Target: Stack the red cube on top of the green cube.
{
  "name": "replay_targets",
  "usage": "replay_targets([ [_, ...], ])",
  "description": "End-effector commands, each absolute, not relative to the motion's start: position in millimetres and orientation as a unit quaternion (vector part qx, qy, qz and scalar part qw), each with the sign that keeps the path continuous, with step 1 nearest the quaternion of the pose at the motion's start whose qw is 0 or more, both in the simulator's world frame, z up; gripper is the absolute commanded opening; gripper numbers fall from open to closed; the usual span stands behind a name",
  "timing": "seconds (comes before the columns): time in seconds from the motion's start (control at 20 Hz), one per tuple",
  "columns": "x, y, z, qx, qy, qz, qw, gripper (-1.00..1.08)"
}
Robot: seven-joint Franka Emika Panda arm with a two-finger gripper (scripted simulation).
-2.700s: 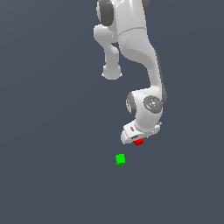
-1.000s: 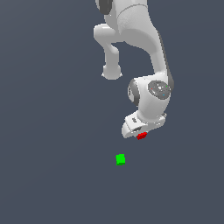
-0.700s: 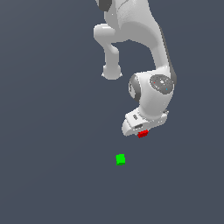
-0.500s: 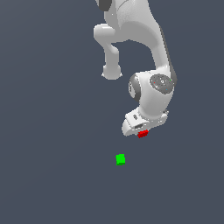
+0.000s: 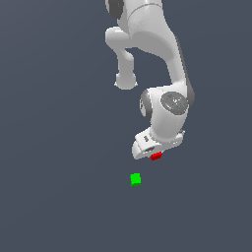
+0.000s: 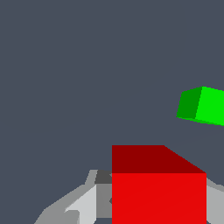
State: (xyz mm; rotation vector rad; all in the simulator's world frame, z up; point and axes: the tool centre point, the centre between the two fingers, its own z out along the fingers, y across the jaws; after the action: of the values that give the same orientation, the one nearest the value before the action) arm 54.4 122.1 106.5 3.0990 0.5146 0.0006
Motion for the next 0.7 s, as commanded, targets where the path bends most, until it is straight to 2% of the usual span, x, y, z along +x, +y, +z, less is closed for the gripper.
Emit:
replay_targets([
  [0.0,64,112,101,0.987,0.164,0.0,0.0,-1.0],
  [0.65,120,57,70,0.987,0.164,0.0,0.0,-1.0],
])
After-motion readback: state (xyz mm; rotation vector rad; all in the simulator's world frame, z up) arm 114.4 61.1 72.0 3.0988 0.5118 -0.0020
